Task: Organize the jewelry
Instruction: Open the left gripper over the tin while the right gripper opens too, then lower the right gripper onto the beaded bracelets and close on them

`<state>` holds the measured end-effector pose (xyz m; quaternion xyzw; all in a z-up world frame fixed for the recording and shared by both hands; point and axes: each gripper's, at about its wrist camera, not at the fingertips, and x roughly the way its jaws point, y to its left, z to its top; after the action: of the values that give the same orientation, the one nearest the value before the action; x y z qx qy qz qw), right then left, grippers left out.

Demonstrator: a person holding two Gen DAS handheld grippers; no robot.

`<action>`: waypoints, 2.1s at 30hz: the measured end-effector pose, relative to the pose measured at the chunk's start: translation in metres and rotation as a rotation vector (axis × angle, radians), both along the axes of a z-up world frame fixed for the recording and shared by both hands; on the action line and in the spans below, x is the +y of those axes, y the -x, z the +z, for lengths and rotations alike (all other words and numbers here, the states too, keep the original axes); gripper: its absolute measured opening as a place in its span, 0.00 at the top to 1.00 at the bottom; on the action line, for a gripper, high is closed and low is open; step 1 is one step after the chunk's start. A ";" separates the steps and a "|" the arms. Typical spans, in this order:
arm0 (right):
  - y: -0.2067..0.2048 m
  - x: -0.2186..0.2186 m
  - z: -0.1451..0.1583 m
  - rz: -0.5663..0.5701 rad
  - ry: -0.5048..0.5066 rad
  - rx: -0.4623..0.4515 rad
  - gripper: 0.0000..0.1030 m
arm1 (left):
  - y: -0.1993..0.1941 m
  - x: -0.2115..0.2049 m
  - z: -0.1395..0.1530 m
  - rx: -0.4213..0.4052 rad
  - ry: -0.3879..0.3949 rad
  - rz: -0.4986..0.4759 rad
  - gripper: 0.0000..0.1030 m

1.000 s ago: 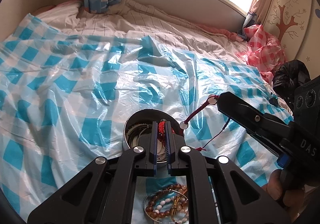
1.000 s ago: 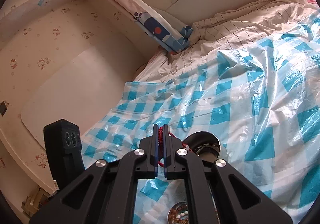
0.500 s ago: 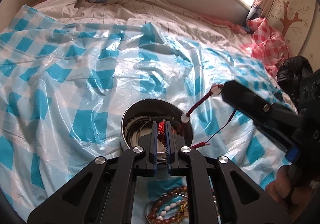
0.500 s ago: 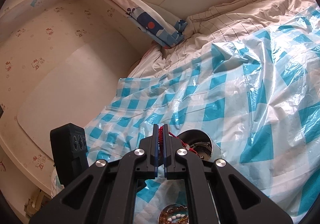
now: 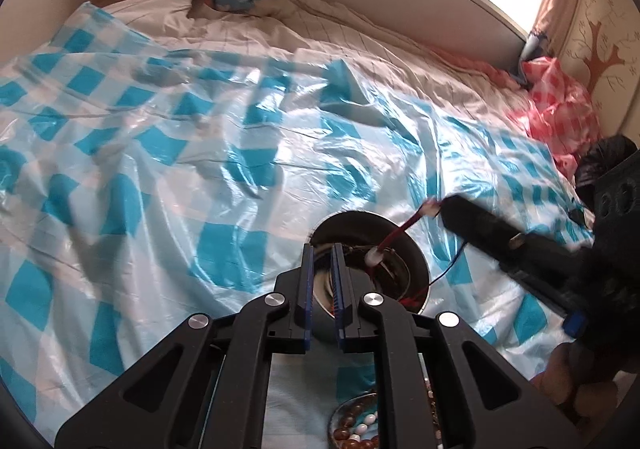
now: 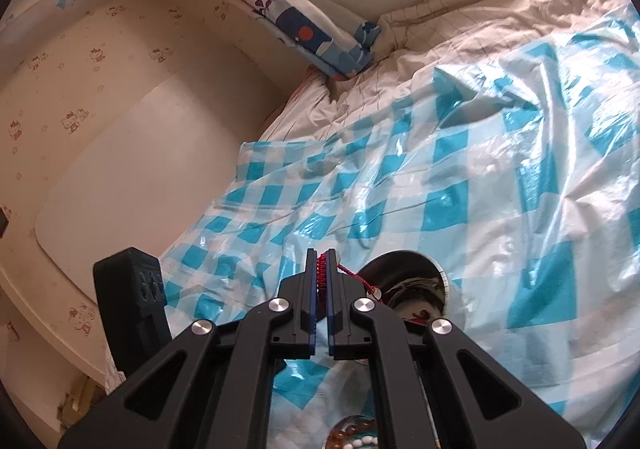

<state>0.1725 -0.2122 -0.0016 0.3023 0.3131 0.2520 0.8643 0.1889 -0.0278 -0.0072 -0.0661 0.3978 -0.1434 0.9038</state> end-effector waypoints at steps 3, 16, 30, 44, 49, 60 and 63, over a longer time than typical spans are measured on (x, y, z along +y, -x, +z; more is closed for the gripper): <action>-0.007 0.007 -0.011 -0.023 0.087 0.068 0.95 | -0.002 0.002 -0.001 0.002 0.002 0.002 0.92; -0.005 -0.006 -0.018 -0.082 0.130 0.088 0.85 | -0.001 -0.001 -0.003 0.008 -0.004 -0.004 0.92; 0.022 -0.024 -0.012 -0.139 0.171 0.093 0.78 | 0.038 0.008 -0.004 0.027 -0.060 -0.018 0.90; 0.086 -0.045 -0.024 -0.169 0.212 0.165 0.76 | 0.073 -0.010 -0.045 0.151 -0.117 -0.151 0.89; 0.089 -0.035 -0.029 -0.118 0.253 0.189 0.76 | 0.073 -0.012 -0.049 0.158 -0.114 -0.159 0.89; 0.084 -0.016 -0.055 -0.031 0.317 0.280 0.76 | 0.072 -0.014 -0.055 0.137 -0.157 -0.155 0.85; 0.083 -0.016 -0.058 -0.033 0.317 0.290 0.76 | 0.072 -0.007 -0.050 0.125 -0.157 -0.120 0.96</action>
<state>0.0893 -0.2281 -0.0592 0.2008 0.4651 0.1391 0.8509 0.1172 -0.0350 -0.0572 0.0200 0.4667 -0.1613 0.8694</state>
